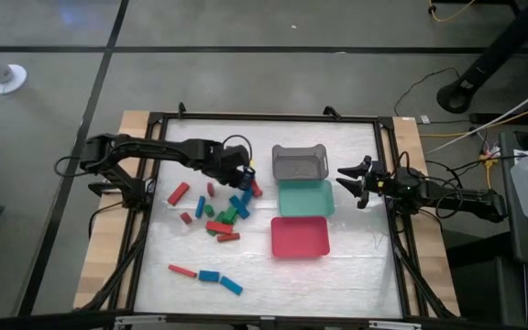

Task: Sort blocks
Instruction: Put the blue block into the red bin, then put the red block into the green bin, then put the green block into the black bin

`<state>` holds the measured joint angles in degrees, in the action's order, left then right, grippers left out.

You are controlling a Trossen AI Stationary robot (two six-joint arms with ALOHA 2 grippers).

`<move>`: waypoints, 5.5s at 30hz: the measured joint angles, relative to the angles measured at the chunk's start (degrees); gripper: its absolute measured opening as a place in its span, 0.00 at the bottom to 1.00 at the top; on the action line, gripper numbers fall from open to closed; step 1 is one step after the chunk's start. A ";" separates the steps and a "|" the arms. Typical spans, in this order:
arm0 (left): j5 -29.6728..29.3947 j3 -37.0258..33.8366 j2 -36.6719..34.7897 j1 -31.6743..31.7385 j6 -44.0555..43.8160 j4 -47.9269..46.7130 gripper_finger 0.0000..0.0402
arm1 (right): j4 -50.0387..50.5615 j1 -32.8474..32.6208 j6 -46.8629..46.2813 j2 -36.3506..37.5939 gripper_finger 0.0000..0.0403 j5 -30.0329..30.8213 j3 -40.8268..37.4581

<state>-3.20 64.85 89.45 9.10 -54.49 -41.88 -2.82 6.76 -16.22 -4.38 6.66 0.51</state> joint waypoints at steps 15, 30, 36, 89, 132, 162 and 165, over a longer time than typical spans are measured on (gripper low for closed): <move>2.82 4.12 0.50 -10.88 13.83 23.16 0.09 | 0.40 -0.02 0.03 0.00 0.46 0.31 0.00; 2.80 3.92 15.59 -23.09 29.58 41.02 0.17 | 0.25 -0.02 0.01 0.00 0.46 0.28 -0.02; 2.73 3.92 16.24 -22.97 34.30 41.52 0.26 | 0.21 -0.02 0.01 0.00 0.46 0.20 -0.02; -6.49 -8.19 -3.06 -5.62 -14.52 -16.68 0.41 | -0.11 -0.02 0.01 0.00 0.46 0.00 -0.01; -9.46 -10.33 -9.54 -3.77 5.74 14.95 0.10 | -0.17 0.00 0.01 0.00 0.46 0.02 -0.01; 2.45 -10.31 13.78 -7.67 37.01 70.93 0.34 | -0.14 0.00 0.08 0.00 0.46 1.38 -0.01; 2.63 -10.33 11.09 -6.88 36.69 68.51 0.38 | -0.14 0.00 0.08 0.00 0.46 1.40 0.00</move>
<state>-0.57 54.52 100.54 2.23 -17.80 26.63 -2.96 6.76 -16.14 -4.38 8.05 0.51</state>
